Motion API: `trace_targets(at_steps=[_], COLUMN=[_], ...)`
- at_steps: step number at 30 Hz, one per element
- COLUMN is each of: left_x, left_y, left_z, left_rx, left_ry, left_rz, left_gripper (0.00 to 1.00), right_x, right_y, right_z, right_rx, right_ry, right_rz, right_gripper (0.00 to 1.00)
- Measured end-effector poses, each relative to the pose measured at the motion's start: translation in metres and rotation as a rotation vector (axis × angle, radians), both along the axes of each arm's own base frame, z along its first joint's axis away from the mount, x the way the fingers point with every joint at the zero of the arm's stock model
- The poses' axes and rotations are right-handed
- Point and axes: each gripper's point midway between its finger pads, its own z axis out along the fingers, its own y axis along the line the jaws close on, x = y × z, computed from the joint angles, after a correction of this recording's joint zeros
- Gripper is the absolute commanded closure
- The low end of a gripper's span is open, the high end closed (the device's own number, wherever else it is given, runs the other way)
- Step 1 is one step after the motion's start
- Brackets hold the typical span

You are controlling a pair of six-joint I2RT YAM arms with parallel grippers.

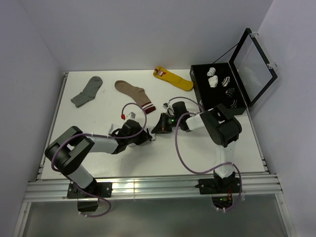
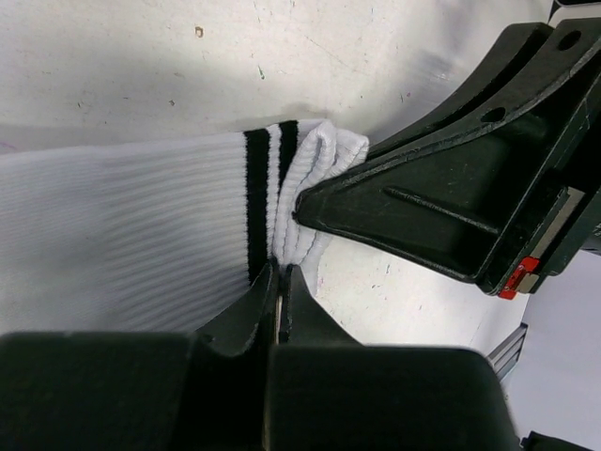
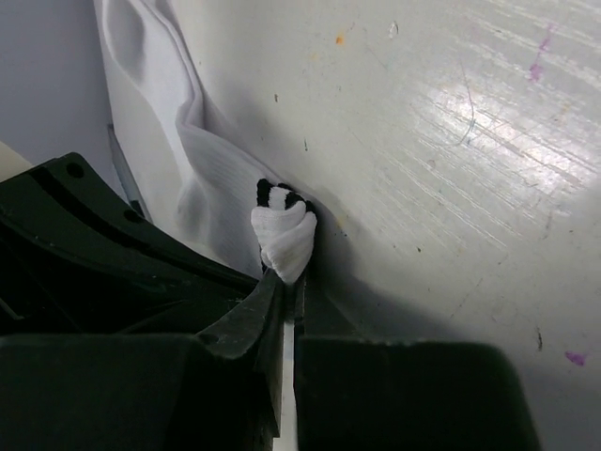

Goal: Roll the socks
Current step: Roll the sock at the center of the board.

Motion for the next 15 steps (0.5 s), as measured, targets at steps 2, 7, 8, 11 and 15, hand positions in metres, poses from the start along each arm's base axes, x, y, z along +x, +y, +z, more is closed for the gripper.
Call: trace_targets(at_steps=[2,7,8,11,15], left_x=[0.0,-0.002,-0.005,-0.013,-0.018], left_y=[0.0,0.006,0.009,0.021,0.033], left_z=[0.0,0.004,0.005,0.006,0.012], left_rx=[0.0,0.015,0.022,0.046,0.056], left_ry=[0.0,0.002,0.006,0.016,0.01], left_rz=[0.0,0.011,0.015,0.031,0.062], left_gripper=[0.92,0.78,0.77,0.77,0.77], right_x=[0.002,0.009,0.012,0.028,0.039], right_y=[-0.001,-0.004,-0.005,-0.012,-0.025], right_z=[0.0,0.001,0.003,0.006,0.009], right_rx=[-0.023,-0.208,-0.261,-0.417,-0.623], right_ry=[0.001,-0.042,-0.061,-0.128,-0.183], right_rz=[-0.003,-0.017,-0.025,-0.056,-0.085], right_gripper=[1.0,1.0,1.0,1.0,1.0])
